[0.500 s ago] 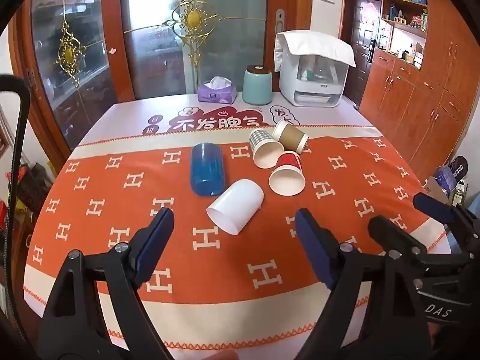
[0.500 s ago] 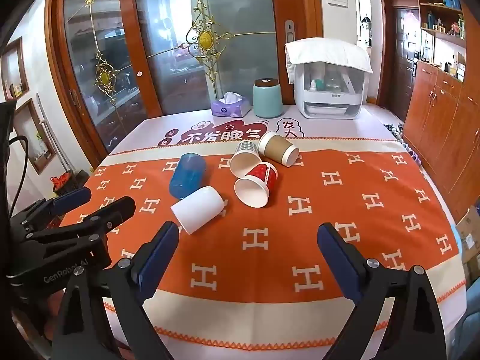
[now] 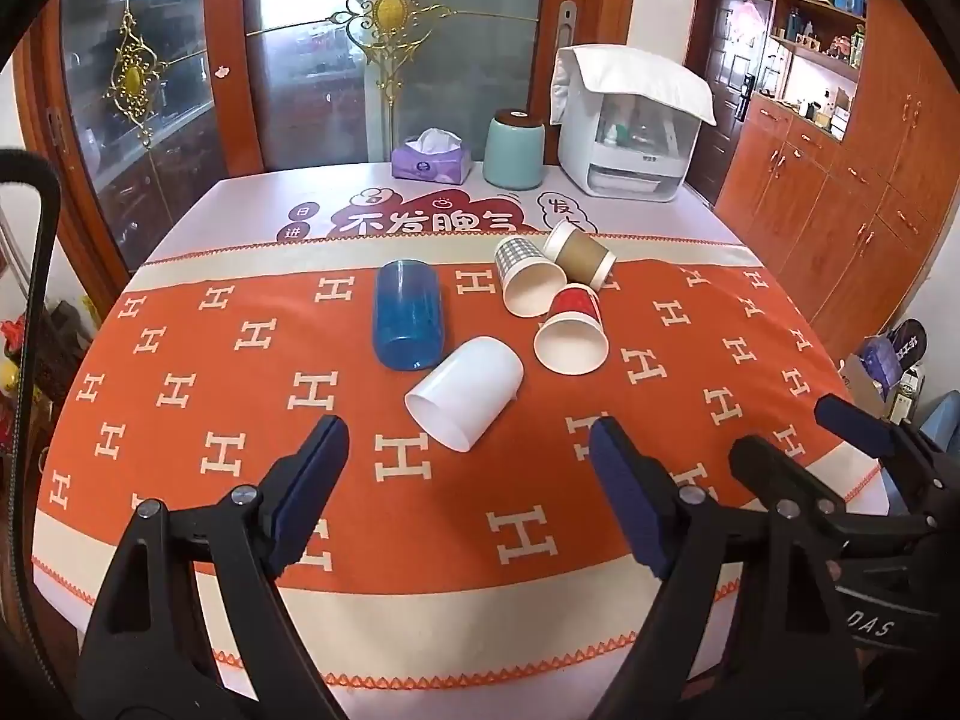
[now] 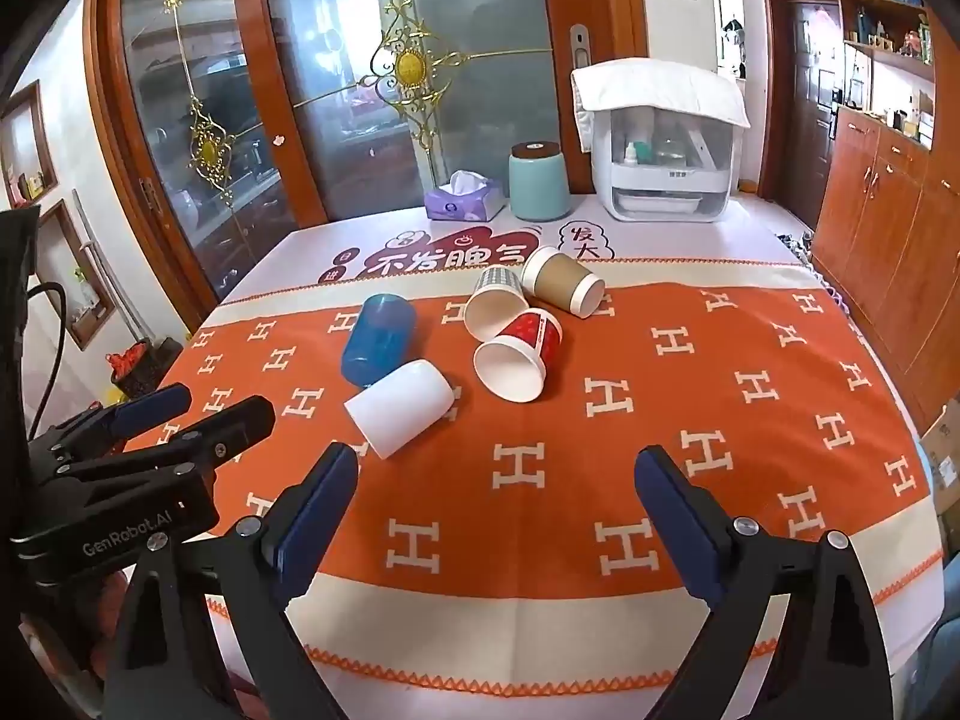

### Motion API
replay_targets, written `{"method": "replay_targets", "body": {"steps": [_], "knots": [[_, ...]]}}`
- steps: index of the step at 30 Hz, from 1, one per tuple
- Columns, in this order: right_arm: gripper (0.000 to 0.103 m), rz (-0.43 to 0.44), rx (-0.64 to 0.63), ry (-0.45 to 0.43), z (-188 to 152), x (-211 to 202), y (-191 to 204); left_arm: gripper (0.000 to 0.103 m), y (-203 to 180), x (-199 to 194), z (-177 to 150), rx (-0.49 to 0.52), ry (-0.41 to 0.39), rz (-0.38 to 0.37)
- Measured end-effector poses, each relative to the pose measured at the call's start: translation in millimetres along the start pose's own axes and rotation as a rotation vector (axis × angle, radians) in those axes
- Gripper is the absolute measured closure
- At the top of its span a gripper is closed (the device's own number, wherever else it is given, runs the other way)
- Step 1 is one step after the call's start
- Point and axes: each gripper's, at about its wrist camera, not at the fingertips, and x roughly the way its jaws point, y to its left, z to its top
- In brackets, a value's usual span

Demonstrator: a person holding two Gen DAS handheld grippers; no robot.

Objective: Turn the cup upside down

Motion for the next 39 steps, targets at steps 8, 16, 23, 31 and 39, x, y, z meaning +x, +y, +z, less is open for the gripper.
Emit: {"method": "replay_targets", "body": {"steps": [8, 16, 23, 31, 39], "knots": [[0.009, 0.004, 0.0, 0.012, -3.5, 6.6, 2.8, 0.023, 1.0, 0.1, -0.1, 0.0, -0.002, 0.005], [0.009, 0.01, 0.004, 0.022, -4.7, 10.5, 2.3, 0.028, 2.1, 0.3, -1.3, 0.01, 0.004, 0.006], [0.009, 0.008, 0.009, 0.026, -6.0, 12.3, 1.8, 0.033, 2.7, 1.0, -3.8, 0.014, 0.008, 0.01], [0.009, 0.011, 0.012, 0.028, -6.9, 13.1, 1.4, 0.039, 3.9, 5.0, -6.0, 0.014, 0.017, 0.019], [0.009, 0.014, 0.015, 0.035, -7.5, 16.5, 0.3, 0.041, 7.3, 5.7, -4.1, 0.003, 0.01, 0.044]]}}
